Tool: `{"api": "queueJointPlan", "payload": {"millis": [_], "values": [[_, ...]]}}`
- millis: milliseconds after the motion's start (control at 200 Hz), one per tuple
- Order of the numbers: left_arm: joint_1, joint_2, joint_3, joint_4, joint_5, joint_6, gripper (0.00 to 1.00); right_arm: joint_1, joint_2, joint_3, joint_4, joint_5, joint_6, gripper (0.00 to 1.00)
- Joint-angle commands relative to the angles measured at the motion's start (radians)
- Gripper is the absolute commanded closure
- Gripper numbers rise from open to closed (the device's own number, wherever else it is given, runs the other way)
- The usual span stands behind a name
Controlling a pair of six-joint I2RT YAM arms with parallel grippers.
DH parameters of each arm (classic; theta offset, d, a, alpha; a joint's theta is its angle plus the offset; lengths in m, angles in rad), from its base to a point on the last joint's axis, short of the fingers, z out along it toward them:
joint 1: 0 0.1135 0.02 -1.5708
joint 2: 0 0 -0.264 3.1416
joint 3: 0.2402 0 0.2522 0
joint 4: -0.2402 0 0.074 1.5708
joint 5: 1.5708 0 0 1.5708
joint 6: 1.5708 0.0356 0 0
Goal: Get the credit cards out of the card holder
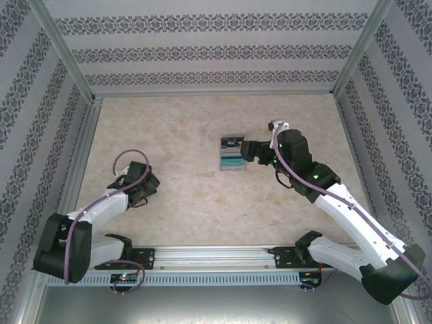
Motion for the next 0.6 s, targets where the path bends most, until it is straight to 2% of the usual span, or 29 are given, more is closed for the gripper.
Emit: {"api": "queueJointPlan", "payload": {"millis": [0,140,250,445,535,595], "values": [[-0.166,-0.003,-0.058,0.012,0.103,-0.240,0.14,0.030,0.009,-0.007,-0.047,0.002,0.032,0.02],[-0.357,-0.005,-0.033,0.027,0.018,-0.315,0.14,0.081,0.019,-0.003,-0.076,0.036,0.045,0.02],[-0.428,0.004,0.022,-0.038,-0.042,-0.326,0.13,0.129,0.022,0.005,-0.107,0.077,0.055,0.02],[-0.397,-0.137,0.045,-0.279,-0.157,-0.337,0.11,0.182,0.027,0.035,-0.172,0.124,0.068,0.02],[-0.314,-0.224,0.040,-0.356,-0.160,-0.279,0.12,0.191,0.017,0.031,-0.169,0.137,0.081,0.02],[-0.225,-0.274,0.020,-0.352,-0.126,-0.232,0.14,0.196,0.013,0.029,-0.166,0.138,0.085,0.02]]}}
